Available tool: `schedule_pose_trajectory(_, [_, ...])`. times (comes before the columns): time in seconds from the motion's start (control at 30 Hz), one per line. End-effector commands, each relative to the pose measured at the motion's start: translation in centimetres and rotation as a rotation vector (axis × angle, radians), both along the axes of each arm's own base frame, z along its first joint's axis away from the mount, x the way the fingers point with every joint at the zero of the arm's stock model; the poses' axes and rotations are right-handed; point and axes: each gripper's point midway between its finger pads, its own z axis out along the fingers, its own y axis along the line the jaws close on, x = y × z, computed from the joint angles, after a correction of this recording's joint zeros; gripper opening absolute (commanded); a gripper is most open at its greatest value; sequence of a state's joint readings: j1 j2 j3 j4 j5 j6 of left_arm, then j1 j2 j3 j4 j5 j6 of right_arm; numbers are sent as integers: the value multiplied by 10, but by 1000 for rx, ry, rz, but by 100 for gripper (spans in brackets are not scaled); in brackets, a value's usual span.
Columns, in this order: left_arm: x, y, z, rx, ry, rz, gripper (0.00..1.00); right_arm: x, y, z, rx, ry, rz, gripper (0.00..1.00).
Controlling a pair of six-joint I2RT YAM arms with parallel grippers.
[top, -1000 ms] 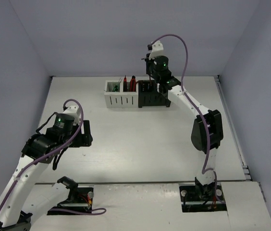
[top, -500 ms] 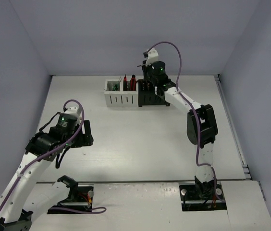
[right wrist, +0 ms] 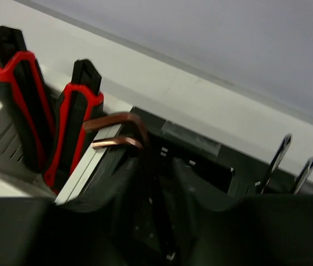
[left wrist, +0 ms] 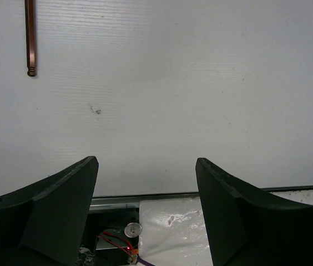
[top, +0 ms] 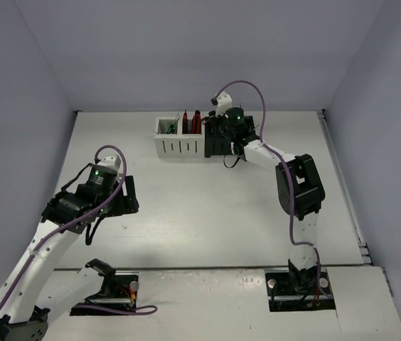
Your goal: Sort the tools into containers
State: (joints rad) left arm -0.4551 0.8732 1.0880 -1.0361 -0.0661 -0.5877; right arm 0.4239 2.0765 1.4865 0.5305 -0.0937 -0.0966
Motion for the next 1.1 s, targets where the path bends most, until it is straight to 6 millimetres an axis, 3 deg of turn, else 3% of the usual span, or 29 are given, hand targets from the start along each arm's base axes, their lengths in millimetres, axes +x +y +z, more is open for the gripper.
schedule_pose_trajectory(0.0, [21,-2,11,13,-16,18,68,-13,-12,126,92,-240,2,38])
schedule_pose_trajectory(0.17, [44,2,7,32,53,0,68,-37,-24,150,93,-222,-3,52])
schedule_pose_trajectory(0.2, [52,11,5,42,66,31,68,-46,-27,164,98,-232,0,54])
schedule_pose_trajectory(0.23, [59,12,2,42,91,24,68,-53,-29,162,97,-203,1,57])
schedule_pose_trajectory(0.37, [88,30,-10,39,171,56,68,-97,-43,185,164,-183,4,63])
schedule_pose_trajectory(0.43, [101,36,-26,56,233,38,68,-118,-47,173,199,-138,2,63])
schedule_pose_trajectory(0.5, [116,46,-36,57,277,36,67,-145,-55,176,233,-122,7,65])
schedule_pose_trajectory(0.73, [158,95,-75,67,396,62,56,-220,-66,151,274,-20,76,69])
schedule_pose_trajectory(0.77, [163,101,-84,73,421,63,55,-231,-71,155,287,-32,77,70])
schedule_pose_trajectory(0.87, [178,113,-101,84,458,61,52,-254,-77,146,310,-8,81,71])
schedule_pose_trajectory(1.07, [203,121,-128,81,502,43,47,-278,-81,131,317,55,98,74])
